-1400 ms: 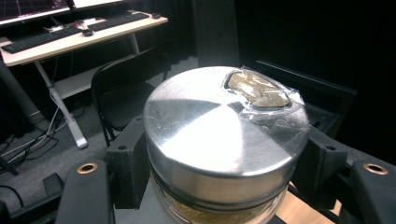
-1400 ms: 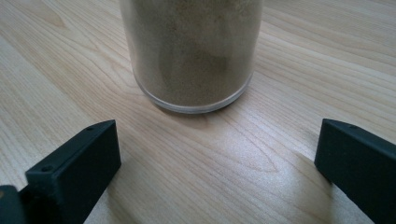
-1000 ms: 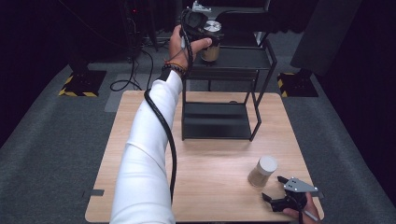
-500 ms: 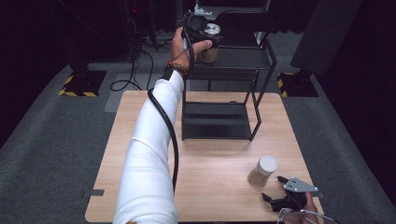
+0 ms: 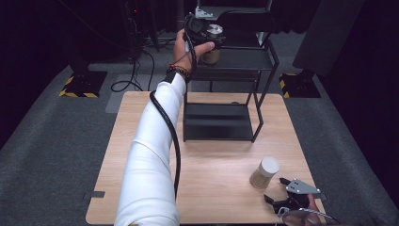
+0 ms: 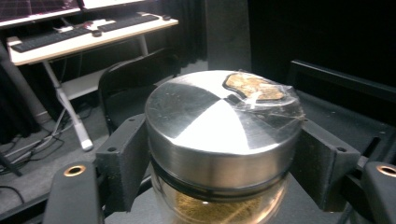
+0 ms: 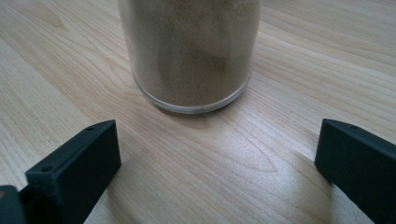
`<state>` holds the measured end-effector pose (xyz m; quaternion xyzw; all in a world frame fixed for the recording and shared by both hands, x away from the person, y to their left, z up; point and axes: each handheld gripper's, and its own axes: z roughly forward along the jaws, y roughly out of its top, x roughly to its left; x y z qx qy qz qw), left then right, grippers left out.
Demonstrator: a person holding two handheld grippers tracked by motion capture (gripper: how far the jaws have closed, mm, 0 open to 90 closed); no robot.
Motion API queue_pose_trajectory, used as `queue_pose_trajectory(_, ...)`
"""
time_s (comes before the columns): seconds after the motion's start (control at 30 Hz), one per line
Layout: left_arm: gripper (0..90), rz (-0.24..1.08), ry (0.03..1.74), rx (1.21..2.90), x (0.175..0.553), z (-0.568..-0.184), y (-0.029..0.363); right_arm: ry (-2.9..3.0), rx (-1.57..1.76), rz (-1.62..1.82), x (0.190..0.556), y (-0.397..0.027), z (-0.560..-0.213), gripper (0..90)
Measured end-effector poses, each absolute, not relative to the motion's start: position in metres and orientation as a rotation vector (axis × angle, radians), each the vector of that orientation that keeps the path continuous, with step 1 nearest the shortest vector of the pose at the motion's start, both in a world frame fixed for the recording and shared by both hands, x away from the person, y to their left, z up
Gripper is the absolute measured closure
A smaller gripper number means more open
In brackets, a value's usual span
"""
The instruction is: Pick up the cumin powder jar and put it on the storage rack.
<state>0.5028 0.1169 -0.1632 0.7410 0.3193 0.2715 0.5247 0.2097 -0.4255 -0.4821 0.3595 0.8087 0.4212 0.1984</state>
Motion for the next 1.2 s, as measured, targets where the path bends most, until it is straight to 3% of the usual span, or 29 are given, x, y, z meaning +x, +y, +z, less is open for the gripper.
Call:
queue_pose_trajectory(0.07, 18.1, 0.661, 0.775, 1.769, 0.501, -0.164, 0.115, 2.263, 1.006, 1.179, 0.21, -0.425, -0.482, 0.0)
queue_pose_trajectory(0.13, 17.3, 0.668, 0.782, 1.758, 0.5, -0.165, 0.115, 2.263, 1.006, 1.178, 0.21, -0.425, -0.482, 0.0)
queue_pose_trajectory(0.23, 8.7, 0.675, 0.799, 1.728, 0.498, -0.164, 0.115, 2.263, 1.006, 1.178, 0.21, -0.425, -0.482, 0.0)
queue_pose_trajectory(0.4, 3.6, 0.689, 0.777, 1.695, 0.491, -0.158, 0.116, 2.263, 1.005, 1.178, 0.21, -0.426, -0.482, 0.0)
queue_pose_trajectory(1.2, 1.0, 0.767, 0.695, 1.626, 0.402, -0.163, 0.14, 2.261, 1.006, 1.179, 0.21, -0.425, -0.482, 0.0)
